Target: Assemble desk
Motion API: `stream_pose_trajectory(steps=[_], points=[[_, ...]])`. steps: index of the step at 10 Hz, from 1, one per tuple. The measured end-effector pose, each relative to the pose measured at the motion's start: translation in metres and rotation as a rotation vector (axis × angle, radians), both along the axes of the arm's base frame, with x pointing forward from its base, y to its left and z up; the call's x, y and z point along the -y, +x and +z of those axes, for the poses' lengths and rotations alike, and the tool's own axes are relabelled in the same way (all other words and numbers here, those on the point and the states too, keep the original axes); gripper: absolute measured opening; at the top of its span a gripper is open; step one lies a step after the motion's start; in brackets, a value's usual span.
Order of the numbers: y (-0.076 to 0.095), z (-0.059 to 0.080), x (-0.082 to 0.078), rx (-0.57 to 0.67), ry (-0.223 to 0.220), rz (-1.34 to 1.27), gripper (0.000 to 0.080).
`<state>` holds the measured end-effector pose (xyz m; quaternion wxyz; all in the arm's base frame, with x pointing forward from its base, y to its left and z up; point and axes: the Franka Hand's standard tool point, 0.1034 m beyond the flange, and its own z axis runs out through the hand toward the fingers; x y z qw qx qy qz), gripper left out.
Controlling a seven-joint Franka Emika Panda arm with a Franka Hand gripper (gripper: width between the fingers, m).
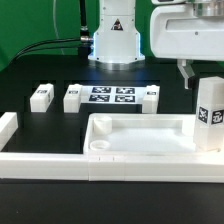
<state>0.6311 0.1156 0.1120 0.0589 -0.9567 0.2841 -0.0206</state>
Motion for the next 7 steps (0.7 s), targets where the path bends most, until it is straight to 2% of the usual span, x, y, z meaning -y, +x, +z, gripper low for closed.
stream_pose_trajectory(steps=[4, 7], points=[[0.0052, 0.0016, -0.002, 0.037, -0.027, 0.355, 0.0649], [0.0075, 0.0017, -0.0015, 0.06, -0.079, 0.663, 0.0649]])
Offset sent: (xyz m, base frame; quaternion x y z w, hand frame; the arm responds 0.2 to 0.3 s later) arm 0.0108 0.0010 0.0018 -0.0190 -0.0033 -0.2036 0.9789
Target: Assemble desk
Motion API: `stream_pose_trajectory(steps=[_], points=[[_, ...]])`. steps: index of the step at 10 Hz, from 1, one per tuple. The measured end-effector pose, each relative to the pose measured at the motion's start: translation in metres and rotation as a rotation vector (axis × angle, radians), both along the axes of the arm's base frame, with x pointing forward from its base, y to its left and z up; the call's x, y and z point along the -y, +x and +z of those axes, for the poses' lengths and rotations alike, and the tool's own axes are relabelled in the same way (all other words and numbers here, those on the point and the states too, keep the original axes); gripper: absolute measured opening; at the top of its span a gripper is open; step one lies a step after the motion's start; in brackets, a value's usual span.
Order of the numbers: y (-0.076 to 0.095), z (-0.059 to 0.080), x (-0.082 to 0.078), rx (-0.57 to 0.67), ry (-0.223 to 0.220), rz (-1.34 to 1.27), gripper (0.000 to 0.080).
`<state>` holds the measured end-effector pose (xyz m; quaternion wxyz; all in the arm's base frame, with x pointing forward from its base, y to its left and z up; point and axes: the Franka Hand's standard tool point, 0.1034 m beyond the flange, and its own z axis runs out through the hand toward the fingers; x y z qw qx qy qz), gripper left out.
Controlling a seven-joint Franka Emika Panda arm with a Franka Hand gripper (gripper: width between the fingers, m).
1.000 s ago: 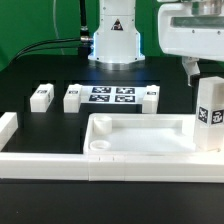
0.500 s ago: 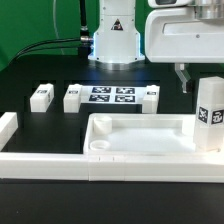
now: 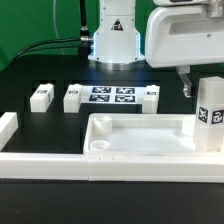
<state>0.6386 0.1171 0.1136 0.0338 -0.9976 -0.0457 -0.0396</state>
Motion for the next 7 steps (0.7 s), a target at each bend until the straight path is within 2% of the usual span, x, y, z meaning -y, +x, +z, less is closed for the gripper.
stream_pose_trajectory(steps=[3, 4, 5, 6, 7], points=[[0.0003, -0.0016, 0.0063, 0.009, -0.008, 0.113, 0.0637], [0.0002, -0.0016, 0.0055, 0.009, -0.008, 0.115, 0.0469], [0.0002, -0.0016, 0.0056, 0.009, -0.008, 0.115, 0.0469], [0.0003, -0.0016, 0.0058, 0.009, -0.007, 0.106, 0.0301], [0.0003, -0.0016, 0.006, 0.007, -0.006, 0.082, 0.0287]])
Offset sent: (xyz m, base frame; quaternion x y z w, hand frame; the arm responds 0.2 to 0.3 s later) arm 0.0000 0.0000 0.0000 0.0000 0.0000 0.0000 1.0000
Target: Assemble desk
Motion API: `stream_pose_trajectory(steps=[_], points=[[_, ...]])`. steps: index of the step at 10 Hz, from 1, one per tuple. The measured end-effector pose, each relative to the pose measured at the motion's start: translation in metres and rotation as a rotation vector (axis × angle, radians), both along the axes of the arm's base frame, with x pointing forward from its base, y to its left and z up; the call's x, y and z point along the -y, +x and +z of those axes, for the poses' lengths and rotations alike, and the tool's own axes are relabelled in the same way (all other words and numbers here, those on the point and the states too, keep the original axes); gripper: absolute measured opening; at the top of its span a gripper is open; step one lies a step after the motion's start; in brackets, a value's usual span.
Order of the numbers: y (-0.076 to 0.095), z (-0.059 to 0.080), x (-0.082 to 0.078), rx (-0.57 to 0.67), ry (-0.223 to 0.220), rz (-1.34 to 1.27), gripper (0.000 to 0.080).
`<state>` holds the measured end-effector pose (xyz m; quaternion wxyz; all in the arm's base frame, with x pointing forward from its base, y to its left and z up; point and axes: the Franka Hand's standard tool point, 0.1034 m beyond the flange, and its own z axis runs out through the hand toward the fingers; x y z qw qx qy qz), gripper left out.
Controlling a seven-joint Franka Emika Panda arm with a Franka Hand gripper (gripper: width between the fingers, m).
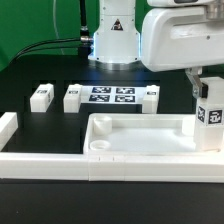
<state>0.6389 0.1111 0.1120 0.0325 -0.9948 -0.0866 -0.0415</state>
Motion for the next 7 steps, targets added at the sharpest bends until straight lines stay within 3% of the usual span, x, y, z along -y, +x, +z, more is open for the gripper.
stream_pose_trajectory(steps=[2, 7], points=[[0.0, 0.0, 0.0001, 0.0, 0.0, -0.003, 0.0287], [-0.0013, -0.0012, 0.0031, -0.027, 0.043, -0.602, 0.0287]])
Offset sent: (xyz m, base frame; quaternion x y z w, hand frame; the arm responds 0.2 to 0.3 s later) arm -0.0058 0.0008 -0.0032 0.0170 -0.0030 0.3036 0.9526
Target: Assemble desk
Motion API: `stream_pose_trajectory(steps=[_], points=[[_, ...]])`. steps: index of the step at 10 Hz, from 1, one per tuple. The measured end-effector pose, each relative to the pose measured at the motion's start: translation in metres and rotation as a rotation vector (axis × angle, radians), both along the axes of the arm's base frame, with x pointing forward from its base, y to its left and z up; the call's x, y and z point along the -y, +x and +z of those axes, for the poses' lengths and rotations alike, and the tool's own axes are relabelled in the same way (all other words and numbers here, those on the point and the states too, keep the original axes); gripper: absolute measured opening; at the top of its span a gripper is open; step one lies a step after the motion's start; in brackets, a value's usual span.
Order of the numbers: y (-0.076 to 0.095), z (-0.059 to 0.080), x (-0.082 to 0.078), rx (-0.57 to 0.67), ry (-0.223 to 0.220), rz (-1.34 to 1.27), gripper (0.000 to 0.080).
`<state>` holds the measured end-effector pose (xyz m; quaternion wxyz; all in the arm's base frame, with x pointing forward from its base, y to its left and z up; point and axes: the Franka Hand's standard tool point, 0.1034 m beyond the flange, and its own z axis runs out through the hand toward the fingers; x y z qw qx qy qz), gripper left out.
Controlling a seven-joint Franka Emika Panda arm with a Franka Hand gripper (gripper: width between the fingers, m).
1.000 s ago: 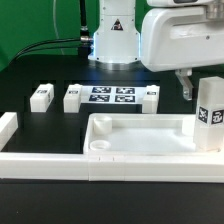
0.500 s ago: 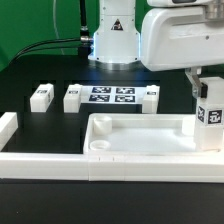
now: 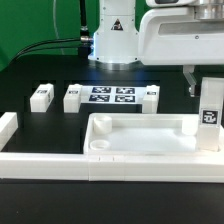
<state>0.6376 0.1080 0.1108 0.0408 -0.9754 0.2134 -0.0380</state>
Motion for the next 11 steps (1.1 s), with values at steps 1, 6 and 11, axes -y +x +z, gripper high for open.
stream_pose_trajectory(steps=[1, 6, 11], points=[[-0.0001, -0.0001, 0.0011, -0.002, 0.009, -0.102, 0.0287], [-0.0038, -0.001, 0.0027, -0.038, 0.079, -0.685, 0.0288], [-0.0037, -0.0017, 0.0029, -0.042, 0.085, -0.708, 0.0482]])
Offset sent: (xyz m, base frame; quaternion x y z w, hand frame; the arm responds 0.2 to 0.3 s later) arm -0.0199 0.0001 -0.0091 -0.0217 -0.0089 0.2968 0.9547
